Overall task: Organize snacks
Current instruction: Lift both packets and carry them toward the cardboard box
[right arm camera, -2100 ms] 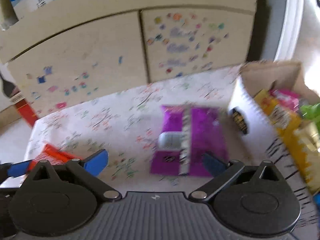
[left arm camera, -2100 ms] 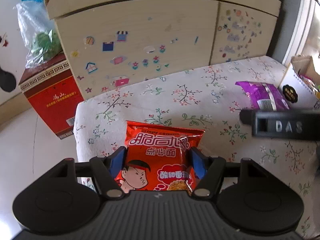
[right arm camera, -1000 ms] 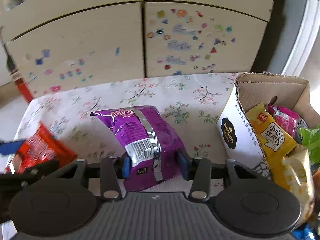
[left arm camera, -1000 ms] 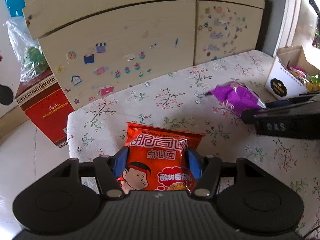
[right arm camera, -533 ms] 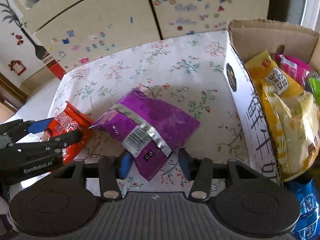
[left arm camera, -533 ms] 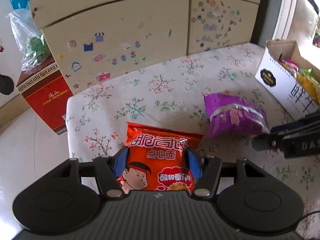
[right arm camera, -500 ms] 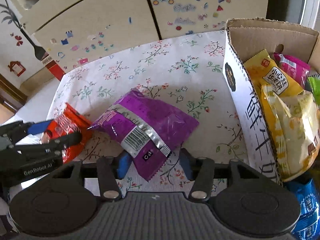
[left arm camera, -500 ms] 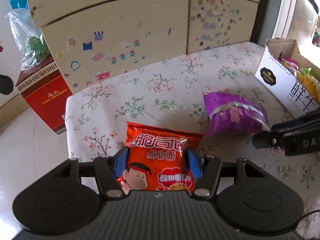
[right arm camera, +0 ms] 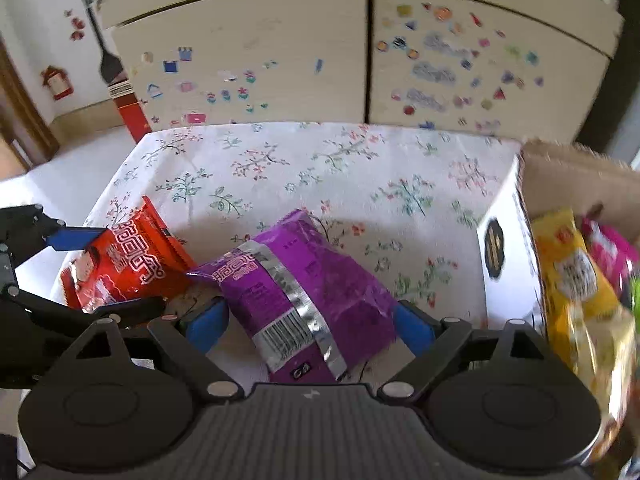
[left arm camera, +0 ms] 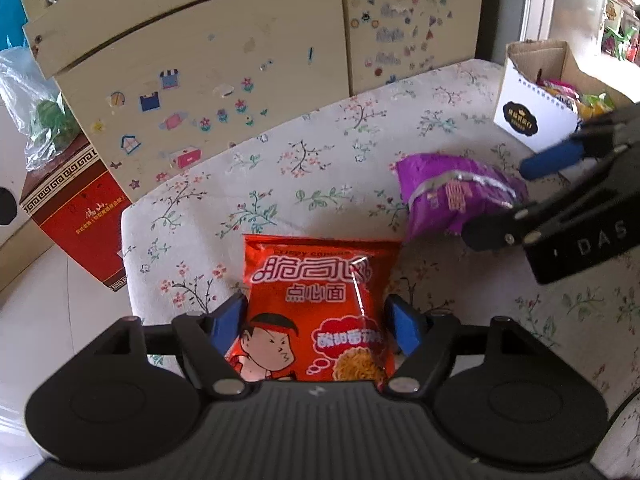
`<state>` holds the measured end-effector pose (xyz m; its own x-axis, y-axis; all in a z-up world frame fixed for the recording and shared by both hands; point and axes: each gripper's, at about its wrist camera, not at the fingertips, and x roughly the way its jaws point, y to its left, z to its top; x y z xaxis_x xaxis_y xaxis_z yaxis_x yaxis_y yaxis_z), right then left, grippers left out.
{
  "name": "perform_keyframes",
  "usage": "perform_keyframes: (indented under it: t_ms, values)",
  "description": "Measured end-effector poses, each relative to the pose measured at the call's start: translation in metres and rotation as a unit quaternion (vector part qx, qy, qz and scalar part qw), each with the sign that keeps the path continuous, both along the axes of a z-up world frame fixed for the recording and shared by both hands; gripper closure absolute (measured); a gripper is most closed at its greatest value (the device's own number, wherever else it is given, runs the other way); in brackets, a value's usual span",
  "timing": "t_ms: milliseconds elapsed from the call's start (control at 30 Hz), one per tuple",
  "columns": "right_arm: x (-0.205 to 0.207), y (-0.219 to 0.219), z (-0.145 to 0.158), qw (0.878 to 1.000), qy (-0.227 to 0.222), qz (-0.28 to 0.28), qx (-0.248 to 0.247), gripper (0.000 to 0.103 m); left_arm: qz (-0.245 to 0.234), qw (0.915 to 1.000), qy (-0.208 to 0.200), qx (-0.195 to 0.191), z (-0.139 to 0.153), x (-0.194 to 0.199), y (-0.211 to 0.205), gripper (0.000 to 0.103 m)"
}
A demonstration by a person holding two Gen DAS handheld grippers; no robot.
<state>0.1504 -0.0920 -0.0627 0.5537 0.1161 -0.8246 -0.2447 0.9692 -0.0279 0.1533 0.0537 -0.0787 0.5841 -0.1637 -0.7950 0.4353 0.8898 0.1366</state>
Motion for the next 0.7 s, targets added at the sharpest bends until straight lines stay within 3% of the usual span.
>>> perform_keyframes:
  t_ms: [300,400,533,700]
  values:
    - [0.014,0.004,-0.011,1.0,-0.005,0.017,-0.009,0.009,-0.004,0.9999,-0.007,-0.009,-0.002,0.006,0.004,0.025]
    - [0.014,0.009,-0.014,0.999,-0.002,0.023,-0.026,0.021,-0.006,0.9999,-0.008,-0.004,-0.004,0.007,0.002,0.025]
    - [0.012,0.011,-0.009,0.999,0.003,0.028,-0.028,0.039,-0.007,1.0,-0.005,-0.002,-0.002,0.008,-0.002,0.036]
    - [0.009,0.007,-0.006,1.0,0.006,0.003,-0.021,0.043,-0.001,0.9999,-0.01,0.006,0.0,0.006,-0.004,0.036]
